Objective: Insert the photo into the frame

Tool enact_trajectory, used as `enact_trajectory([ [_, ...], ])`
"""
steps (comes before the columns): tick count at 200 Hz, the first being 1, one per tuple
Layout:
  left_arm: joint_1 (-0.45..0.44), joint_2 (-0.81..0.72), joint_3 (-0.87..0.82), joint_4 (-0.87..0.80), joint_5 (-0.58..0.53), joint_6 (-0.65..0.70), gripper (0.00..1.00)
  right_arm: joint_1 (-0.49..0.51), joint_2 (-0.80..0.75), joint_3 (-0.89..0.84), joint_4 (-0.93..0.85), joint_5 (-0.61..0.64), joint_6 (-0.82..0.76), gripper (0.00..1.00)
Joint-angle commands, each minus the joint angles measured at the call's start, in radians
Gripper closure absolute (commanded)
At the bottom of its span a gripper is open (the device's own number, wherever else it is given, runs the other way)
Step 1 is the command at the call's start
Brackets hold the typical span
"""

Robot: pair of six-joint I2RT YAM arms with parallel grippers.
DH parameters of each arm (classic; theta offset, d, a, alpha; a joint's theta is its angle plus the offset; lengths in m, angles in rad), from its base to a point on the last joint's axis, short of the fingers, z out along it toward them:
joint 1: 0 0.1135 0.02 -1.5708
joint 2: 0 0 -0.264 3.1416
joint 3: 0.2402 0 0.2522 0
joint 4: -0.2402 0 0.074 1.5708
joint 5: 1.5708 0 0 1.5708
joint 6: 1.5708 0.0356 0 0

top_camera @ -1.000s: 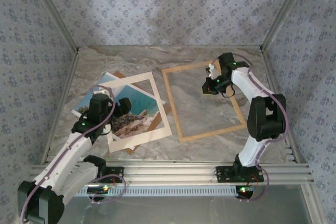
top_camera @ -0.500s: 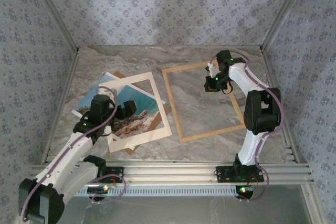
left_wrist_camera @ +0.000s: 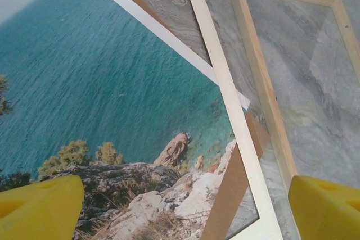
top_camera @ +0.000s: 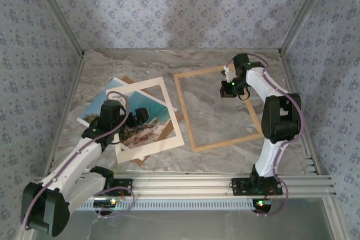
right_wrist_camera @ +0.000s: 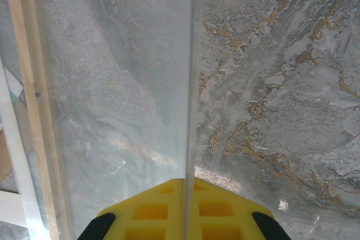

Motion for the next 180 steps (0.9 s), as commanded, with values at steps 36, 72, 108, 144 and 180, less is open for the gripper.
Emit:
enact_trajectory([
  [36, -0.013, 0.031, 0.009, 0.058, 0.030, 0.007, 0.06, -0.016, 0.023, -0.024, 0.031, -0.020, 0.015, 1.00],
  [72, -0.018, 0.039, 0.006, 0.066, 0.029, 0.006, 0.06, -0.020, 0.023, -0.033, 0.036, -0.022, 0.016, 1.00],
  [108, -0.021, 0.037, 0.004, 0.066, 0.028, 0.005, 0.06, -0.021, 0.025, -0.038, 0.038, -0.024, 0.014, 1.00],
  [144, -0.024, 0.042, 0.000, 0.075, 0.028, 0.000, 0.06, -0.026, 0.031, -0.044, 0.044, -0.023, 0.012, 1.00],
  [180, -0.031, 0.054, 0.003, 0.080, 0.034, -0.001, 0.07, -0.027, 0.035, -0.051, 0.054, -0.020, 0.014, 1.00],
])
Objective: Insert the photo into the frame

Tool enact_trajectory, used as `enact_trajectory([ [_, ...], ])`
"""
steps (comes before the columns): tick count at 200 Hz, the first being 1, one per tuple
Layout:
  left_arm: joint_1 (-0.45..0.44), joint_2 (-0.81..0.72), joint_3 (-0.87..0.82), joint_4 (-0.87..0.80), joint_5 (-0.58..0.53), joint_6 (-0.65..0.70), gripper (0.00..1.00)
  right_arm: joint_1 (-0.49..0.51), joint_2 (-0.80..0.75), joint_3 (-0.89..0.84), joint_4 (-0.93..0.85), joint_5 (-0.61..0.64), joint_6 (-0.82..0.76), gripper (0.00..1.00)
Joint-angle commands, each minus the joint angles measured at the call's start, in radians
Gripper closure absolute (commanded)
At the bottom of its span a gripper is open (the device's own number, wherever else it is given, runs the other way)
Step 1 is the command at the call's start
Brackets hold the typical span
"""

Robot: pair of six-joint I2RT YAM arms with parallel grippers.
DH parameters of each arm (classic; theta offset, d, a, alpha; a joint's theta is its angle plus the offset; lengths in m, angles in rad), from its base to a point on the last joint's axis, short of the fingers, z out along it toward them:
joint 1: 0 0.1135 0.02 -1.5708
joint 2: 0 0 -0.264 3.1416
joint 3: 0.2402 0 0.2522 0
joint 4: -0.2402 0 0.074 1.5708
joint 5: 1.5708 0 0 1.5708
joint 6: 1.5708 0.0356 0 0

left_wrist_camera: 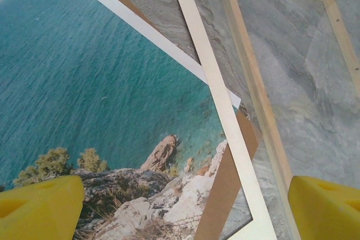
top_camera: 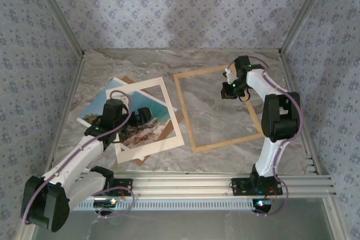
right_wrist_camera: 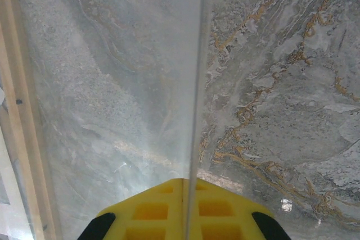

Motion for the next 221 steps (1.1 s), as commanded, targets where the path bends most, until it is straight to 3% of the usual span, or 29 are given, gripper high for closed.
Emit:
enact_trajectory([
  [1, -0.008, 0.012, 0.004, 0.028, 0.015, 0.001, 0.07, -0.008, 0.019, -0.011, 0.004, -0.012, 0.010, 1.00],
  [221, -0.027, 0.054, 0.005, 0.029, 0.002, 0.008, 0.07, -0.013, 0.002, -0.036, -0.037, 0.011, 0.015, 1.00],
])
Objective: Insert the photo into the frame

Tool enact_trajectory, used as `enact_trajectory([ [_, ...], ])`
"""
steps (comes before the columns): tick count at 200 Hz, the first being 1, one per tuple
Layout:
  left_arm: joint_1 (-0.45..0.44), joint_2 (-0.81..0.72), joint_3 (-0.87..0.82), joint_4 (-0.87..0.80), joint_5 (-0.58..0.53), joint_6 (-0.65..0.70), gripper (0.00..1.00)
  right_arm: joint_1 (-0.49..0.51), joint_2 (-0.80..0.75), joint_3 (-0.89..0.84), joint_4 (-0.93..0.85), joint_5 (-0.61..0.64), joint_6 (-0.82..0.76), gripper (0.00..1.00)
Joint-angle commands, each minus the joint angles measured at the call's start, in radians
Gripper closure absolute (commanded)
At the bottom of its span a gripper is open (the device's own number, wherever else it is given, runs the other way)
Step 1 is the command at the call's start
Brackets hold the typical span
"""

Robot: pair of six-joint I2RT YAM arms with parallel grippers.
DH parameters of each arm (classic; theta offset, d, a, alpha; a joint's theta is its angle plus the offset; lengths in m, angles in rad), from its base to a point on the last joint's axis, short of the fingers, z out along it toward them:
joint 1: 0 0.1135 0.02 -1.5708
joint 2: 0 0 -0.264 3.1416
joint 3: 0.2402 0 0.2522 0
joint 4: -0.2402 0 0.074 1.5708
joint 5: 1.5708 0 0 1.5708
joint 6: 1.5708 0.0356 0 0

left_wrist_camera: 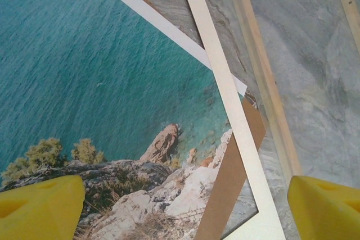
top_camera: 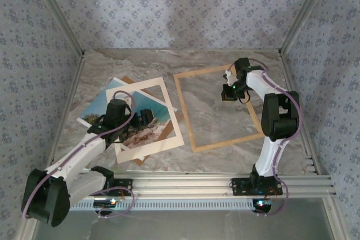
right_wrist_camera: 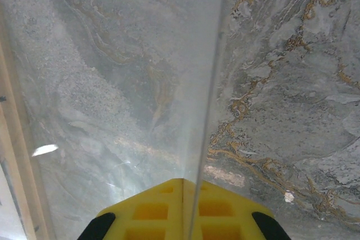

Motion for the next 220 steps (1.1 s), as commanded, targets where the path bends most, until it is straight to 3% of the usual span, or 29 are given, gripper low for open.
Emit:
enact_trajectory([
  [1, -0.006, 0.003, 0.005, 0.028, 0.004, 0.008, 0.07, -0.007, -0.009, -0.012, -0.043, 0.009, 0.012, 1.00],
  [220, -0.012, 0.032, 0.006, 0.033, -0.003, 0.011, 0.07, -0.012, 0.021, 0.021, -0.076, 0.086, -0.006, 1.00],
])
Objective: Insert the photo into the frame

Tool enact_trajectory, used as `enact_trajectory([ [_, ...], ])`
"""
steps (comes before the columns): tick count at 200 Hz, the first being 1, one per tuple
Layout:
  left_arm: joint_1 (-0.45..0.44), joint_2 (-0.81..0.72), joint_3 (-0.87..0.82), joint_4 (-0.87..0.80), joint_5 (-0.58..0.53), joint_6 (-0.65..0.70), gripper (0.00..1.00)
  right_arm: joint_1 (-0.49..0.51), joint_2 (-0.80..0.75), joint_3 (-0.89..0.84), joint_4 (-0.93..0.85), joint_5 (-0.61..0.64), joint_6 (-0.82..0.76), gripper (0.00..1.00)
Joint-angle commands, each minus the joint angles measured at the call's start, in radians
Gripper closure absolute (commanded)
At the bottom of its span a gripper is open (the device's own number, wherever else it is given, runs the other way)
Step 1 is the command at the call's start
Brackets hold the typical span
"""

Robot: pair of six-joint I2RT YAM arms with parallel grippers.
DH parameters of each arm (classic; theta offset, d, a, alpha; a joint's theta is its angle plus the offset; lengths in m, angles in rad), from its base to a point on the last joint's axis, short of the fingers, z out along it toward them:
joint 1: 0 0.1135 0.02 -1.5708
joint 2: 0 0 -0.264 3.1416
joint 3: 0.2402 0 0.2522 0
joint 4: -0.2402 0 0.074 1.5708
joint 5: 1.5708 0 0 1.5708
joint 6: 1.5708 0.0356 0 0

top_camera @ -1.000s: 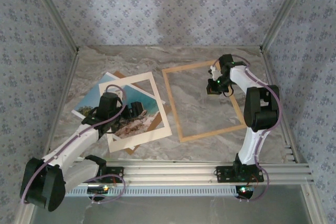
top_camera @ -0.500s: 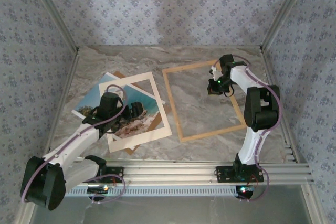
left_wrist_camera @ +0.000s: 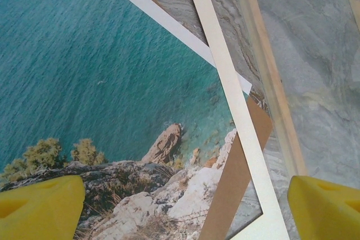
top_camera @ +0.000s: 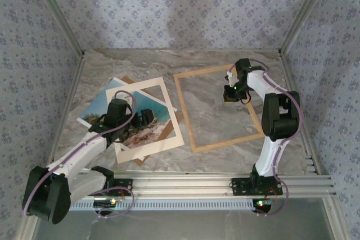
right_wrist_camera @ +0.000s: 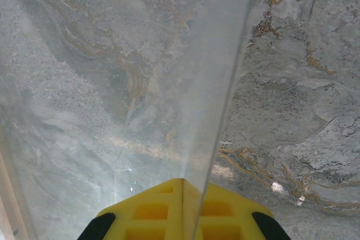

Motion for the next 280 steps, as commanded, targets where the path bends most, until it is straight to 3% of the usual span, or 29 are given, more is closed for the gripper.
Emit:
enact_trajectory([
  [1, -0.010, 0.006, 0.006, 0.014, -0.003, 0.011, 0.07, -0.003, 0.021, 0.026, -0.060, 0.030, -0.006, 1.00],
  [180, -0.013, 0.009, 0.004, 0.006, -0.012, 0.011, 0.07, 0.029, 0.013, 0.081, -0.120, -0.020, -0.042, 1.00],
  [280, -0.016, 0.009, 0.001, 0.004, -0.013, 0.008, 0.07, 0.040, 0.046, 0.089, -0.148, 0.014, -0.037, 1.00],
])
